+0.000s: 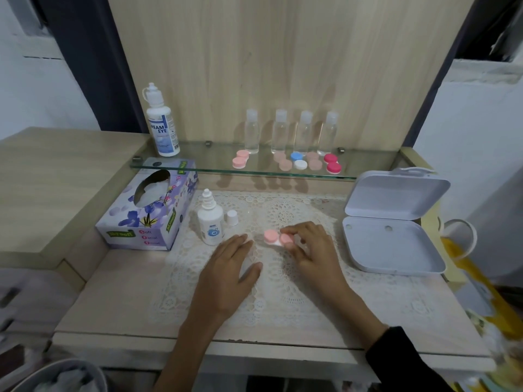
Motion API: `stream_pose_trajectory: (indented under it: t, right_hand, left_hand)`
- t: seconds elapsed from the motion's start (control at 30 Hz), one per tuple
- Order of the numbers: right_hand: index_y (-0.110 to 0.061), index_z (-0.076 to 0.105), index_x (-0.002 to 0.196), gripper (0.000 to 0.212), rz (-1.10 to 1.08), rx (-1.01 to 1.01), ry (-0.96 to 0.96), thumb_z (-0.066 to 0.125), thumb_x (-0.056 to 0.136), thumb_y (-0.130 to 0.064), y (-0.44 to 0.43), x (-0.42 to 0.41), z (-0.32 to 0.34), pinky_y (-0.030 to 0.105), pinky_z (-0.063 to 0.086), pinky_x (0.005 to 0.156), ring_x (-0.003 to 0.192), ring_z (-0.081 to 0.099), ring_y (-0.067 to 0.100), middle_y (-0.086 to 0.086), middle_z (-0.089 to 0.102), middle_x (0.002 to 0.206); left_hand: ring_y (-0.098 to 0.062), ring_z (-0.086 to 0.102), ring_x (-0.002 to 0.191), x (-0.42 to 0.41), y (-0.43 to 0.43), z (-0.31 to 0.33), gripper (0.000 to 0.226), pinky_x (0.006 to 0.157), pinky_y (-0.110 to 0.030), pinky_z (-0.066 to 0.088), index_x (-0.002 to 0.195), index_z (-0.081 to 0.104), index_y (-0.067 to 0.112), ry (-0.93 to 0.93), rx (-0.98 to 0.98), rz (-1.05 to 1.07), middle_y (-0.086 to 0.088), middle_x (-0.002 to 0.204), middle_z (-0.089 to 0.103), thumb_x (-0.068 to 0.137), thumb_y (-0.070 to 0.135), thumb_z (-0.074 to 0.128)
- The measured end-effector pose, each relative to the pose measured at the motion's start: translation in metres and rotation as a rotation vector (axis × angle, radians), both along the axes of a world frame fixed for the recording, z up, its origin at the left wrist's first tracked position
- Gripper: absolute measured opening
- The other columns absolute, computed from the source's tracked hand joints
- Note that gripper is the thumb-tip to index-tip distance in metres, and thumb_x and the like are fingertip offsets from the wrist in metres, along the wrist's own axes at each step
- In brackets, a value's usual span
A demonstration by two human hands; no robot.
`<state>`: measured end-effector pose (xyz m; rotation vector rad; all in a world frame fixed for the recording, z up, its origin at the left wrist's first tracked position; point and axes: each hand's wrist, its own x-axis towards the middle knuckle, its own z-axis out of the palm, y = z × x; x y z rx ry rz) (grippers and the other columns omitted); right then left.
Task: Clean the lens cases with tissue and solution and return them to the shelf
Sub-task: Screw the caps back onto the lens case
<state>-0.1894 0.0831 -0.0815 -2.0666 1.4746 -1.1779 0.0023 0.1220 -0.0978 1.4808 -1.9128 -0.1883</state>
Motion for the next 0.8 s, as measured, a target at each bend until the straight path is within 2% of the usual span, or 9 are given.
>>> stream_pose_trajectory:
  t: [0.13, 0.23, 0.37, 0.43, 0.57, 0.7, 0.8]
  right_hand:
    - [-0.029, 0.067, 0.107, 0.025, 0.031, 0.039, 0.079, 0.056, 0.085, -0.033, 0.01, 0.001, -0.002, 0.04, 0.039, 0.087, 0.098, 0.047, 0.009, -0.015, 0.058, 0.103]
    - [-0.028, 0.067, 0.11, 0.024, 0.053, 0.039, 0.127, 0.059, 0.088, -0.028, 0.009, 0.002, -0.003, 0.036, 0.037, 0.086, 0.097, 0.046, 0.009, -0.014, 0.057, 0.103]
    - [-0.027, 0.066, 0.112, 0.024, 0.061, 0.026, 0.174, 0.063, 0.09, -0.02, 0.011, 0.003, -0.005, 0.031, 0.034, 0.084, 0.097, 0.045, 0.009, -0.013, 0.058, 0.104]
    - [-0.026, 0.067, 0.113, 0.024, 0.058, 0.016, 0.193, 0.063, 0.09, -0.019, 0.012, 0.003, -0.004, 0.03, 0.032, 0.082, 0.097, 0.044, 0.008, -0.013, 0.058, 0.104]
    - [-0.025, 0.067, 0.114, 0.026, 0.053, 0.012, 0.207, 0.064, 0.089, -0.018, 0.012, 0.004, -0.004, 0.029, 0.034, 0.083, 0.098, 0.044, 0.01, -0.011, 0.058, 0.104]
    - [-0.023, 0.068, 0.113, 0.026, 0.052, 0.001, 0.219, 0.065, 0.088, -0.017, 0.011, 0.004, -0.006, 0.03, 0.036, 0.082, 0.098, 0.046, 0.013, -0.009, 0.059, 0.103]
    - [-0.022, 0.069, 0.112, 0.026, 0.048, -0.008, 0.217, 0.065, 0.087, -0.016, 0.009, 0.004, -0.007, 0.03, 0.036, 0.08, 0.096, 0.047, 0.014, -0.008, 0.059, 0.102]
  left_hand:
    - [-0.004, 0.035, 0.13, 0.0, 0.0, 0.0, 0.063, 0.11, -0.023, 0.021, 0.129, 0.058, 0.014, -0.012, -0.013, -0.004, 0.003, 0.139, 0.05, 0.086, 0.055, 0.039]
    - [-0.007, 0.038, 0.131, 0.001, -0.001, -0.001, 0.061, 0.11, -0.022, 0.022, 0.129, 0.058, 0.014, 0.0, -0.013, -0.019, 0.003, 0.139, 0.051, 0.086, 0.054, 0.041]
    - [-0.009, 0.045, 0.126, 0.003, -0.002, -0.001, 0.055, 0.106, -0.029, 0.038, 0.126, 0.06, 0.015, 0.075, -0.028, -0.049, 0.005, 0.13, 0.057, 0.086, 0.05, 0.048]
    - [-0.008, 0.047, 0.121, 0.003, -0.002, 0.001, 0.053, 0.102, -0.027, 0.04, 0.126, 0.06, 0.016, 0.094, -0.039, -0.059, 0.005, 0.126, 0.059, 0.085, 0.048, 0.05]
    - [-0.005, 0.047, 0.115, 0.004, -0.005, 0.006, 0.053, 0.096, -0.018, 0.038, 0.128, 0.058, 0.019, 0.009, -0.057, -0.098, 0.007, 0.121, 0.059, 0.085, 0.049, 0.05]
    - [-0.009, 0.05, 0.106, 0.006, -0.014, 0.014, 0.058, 0.086, -0.025, 0.045, 0.131, 0.056, 0.027, -0.128, -0.015, -0.123, 0.009, 0.116, 0.057, 0.084, 0.059, 0.042]
    - [-0.008, 0.049, 0.103, 0.001, -0.021, 0.023, 0.056, 0.081, -0.025, 0.042, 0.129, 0.055, 0.032, -0.198, 0.033, -0.17, 0.014, 0.113, 0.056, 0.084, 0.06, 0.036]
